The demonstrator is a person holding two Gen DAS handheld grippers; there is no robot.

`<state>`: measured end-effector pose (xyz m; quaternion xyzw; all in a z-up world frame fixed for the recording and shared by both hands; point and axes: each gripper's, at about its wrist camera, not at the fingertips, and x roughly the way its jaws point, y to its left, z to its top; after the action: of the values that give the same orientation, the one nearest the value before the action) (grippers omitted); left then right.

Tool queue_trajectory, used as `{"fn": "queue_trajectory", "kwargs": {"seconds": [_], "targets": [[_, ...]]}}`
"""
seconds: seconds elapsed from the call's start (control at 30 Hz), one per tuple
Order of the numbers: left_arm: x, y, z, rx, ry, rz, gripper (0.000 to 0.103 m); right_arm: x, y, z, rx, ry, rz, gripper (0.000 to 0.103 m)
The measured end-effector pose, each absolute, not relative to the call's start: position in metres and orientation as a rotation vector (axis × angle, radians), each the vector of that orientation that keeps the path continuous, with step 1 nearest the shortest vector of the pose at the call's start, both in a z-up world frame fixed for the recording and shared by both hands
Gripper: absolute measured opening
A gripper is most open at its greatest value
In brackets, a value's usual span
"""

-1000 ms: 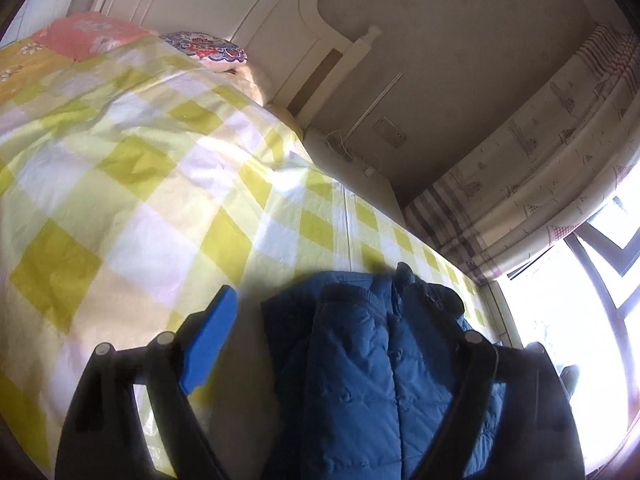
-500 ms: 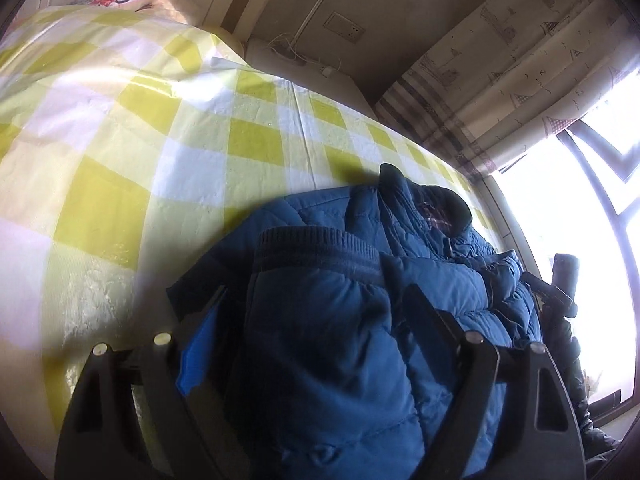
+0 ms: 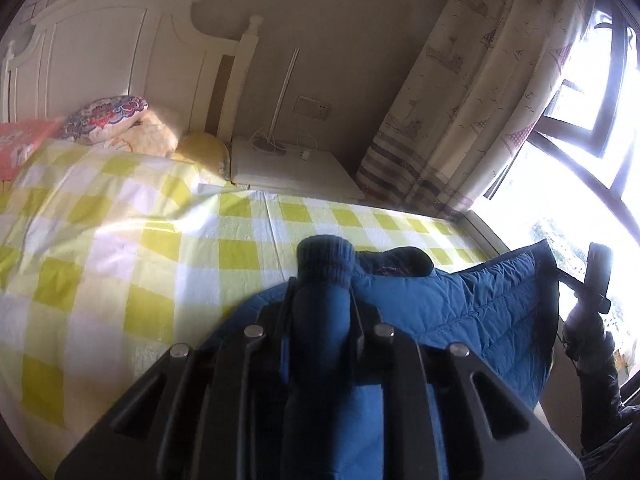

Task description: Fold large clothes

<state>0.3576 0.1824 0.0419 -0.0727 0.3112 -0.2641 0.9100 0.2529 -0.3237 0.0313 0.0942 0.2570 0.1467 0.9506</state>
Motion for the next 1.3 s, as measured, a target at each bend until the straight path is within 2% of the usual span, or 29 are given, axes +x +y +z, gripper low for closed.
{"fn": "queue_trajectory", "kwargs": {"seconds": [0.1, 0.17, 0.23, 0.37, 0.4, 0.5, 0.67, 0.77, 0.83, 0.87, 0.97, 1.07, 1.1, 1.13, 1.2, 1.3], "targets": [[0.379, 0.172, 0.089, -0.107, 0.559, -0.480, 0.019, 0.275, -0.325, 0.080, 0.185, 0.461, 0.256, 0.009], [0.411, 0.164, 0.082, -0.100, 0.595, -0.420, 0.020, 0.306, -0.330, 0.076, 0.230, 0.494, 0.205, 0.009], [0.444, 0.153, 0.046, -0.084, 0.685, -0.363, 0.021, 0.336, -0.332, 0.041, 0.274, 0.595, 0.147, 0.009], [0.486, 0.125, -0.077, 0.057, 0.881, -0.218, 0.022, 0.383, -0.330, -0.084, 0.312, 0.886, 0.029, 0.010], [0.490, 0.125, -0.096, 0.060, 0.909, -0.196, 0.024, 0.385, -0.335, -0.106, 0.370, 0.897, 0.035, 0.011], [0.489, 0.145, -0.077, -0.061, 0.847, -0.213, 0.023, 0.376, -0.350, -0.110, 0.478, 0.845, 0.043, 0.010], [0.474, 0.123, -0.045, 0.080, 0.755, -0.208, 0.022, 0.364, -0.351, -0.067, 0.463, 0.731, 0.055, 0.010], [0.484, 0.112, -0.066, 0.123, 0.806, -0.185, 0.023, 0.368, -0.342, -0.080, 0.396, 0.789, -0.011, 0.010], [0.500, 0.112, -0.092, 0.134, 0.924, -0.165, 0.029, 0.373, -0.343, -0.112, 0.425, 0.861, -0.016, 0.011], [0.502, 0.115, -0.091, 0.119, 0.924, -0.162, 0.030, 0.371, -0.344, -0.110, 0.427, 0.855, -0.025, 0.011], [0.497, 0.119, -0.073, 0.148, 0.892, -0.096, 0.051, 0.371, -0.335, -0.089, 0.340, 0.870, -0.043, 0.027], [0.465, 0.114, -0.020, 0.147, 0.678, -0.025, 0.076, 0.360, -0.320, -0.046, 0.275, 0.792, -0.070, 0.050], [0.451, 0.109, -0.002, 0.119, 0.606, -0.042, 0.092, 0.357, -0.308, -0.029, 0.245, 0.743, -0.055, 0.067], [0.440, 0.097, 0.014, 0.110, 0.561, -0.071, 0.099, 0.356, -0.292, -0.014, 0.209, 0.706, -0.032, 0.078], [0.432, 0.061, 0.027, 0.177, 0.575, -0.133, 0.100, 0.361, -0.249, 0.005, 0.124, 0.673, 0.053, 0.079], [0.435, 0.008, 0.010, 0.310, 0.666, -0.177, 0.100, 0.381, -0.173, 0.005, -0.080, 0.712, 0.156, 0.077]]}}
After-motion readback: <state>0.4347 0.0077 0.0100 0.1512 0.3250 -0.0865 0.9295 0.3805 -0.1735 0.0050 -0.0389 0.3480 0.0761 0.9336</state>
